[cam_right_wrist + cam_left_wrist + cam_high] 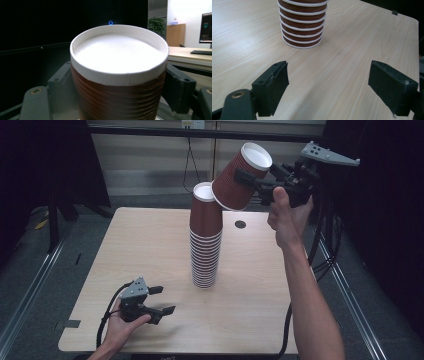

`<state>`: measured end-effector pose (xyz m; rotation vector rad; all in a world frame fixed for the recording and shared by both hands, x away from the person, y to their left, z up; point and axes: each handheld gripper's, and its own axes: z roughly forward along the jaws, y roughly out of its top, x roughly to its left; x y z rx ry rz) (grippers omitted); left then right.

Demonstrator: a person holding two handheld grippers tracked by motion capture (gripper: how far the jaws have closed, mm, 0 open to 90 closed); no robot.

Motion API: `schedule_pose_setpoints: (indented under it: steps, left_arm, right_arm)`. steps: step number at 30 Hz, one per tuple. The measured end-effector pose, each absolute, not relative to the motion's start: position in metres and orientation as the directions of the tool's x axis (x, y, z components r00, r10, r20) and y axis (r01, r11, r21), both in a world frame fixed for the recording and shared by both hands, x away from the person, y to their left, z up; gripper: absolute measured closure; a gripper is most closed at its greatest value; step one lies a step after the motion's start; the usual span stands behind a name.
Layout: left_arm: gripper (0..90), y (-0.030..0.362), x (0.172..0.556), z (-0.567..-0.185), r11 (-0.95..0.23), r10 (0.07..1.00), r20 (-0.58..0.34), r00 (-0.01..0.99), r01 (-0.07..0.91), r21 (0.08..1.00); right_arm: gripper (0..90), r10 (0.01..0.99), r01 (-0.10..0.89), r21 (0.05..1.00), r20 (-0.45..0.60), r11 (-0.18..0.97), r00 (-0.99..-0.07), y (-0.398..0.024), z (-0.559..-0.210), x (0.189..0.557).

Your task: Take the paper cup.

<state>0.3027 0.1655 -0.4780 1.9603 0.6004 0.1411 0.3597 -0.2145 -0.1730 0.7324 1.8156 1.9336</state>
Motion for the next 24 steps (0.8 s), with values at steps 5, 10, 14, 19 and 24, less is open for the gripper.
schedule_pose_setpoints:
  steps: [5, 10, 14, 19, 24]
  left_arm:
    - [16.3, 0.165, 0.303, -0.478, -0.333, 0.469, -0.16, 0.868, 0.342, 0.879]
    - [16.3, 0.165, 0.304, -0.477, -0.32, 0.476, -0.158, 0.865, 0.338, 0.885]
    - [16.3, 0.164, 0.305, -0.476, -0.299, 0.474, -0.179, 0.862, 0.348, 0.888]
    - [15.8, 0.163, 0.307, -0.475, -0.296, 0.475, -0.189, 0.859, 0.359, 0.885]
    - [15.7, 0.16, 0.309, -0.469, -0.293, 0.461, -0.212, 0.861, 0.374, 0.88]
  right_arm:
    - [22.9, 0.619, 0.077, 0.993, 0.113, -0.084, -0.777, -0.223, -0.175, 0.358]
    - [22.8, 0.631, 0.084, 0.993, 0.119, -0.084, -0.767, -0.232, -0.182, 0.355]
    - [22.8, 0.643, 0.091, 0.993, 0.119, -0.078, -0.756, -0.239, -0.187, 0.352]
    - [22.9, 0.651, 0.11, 0.992, 0.121, -0.058, -0.75, -0.245, -0.195, 0.347]
    - [22.9, 0.655, 0.146, 0.989, 0.124, -0.021, -0.745, -0.247, -0.215, 0.345]
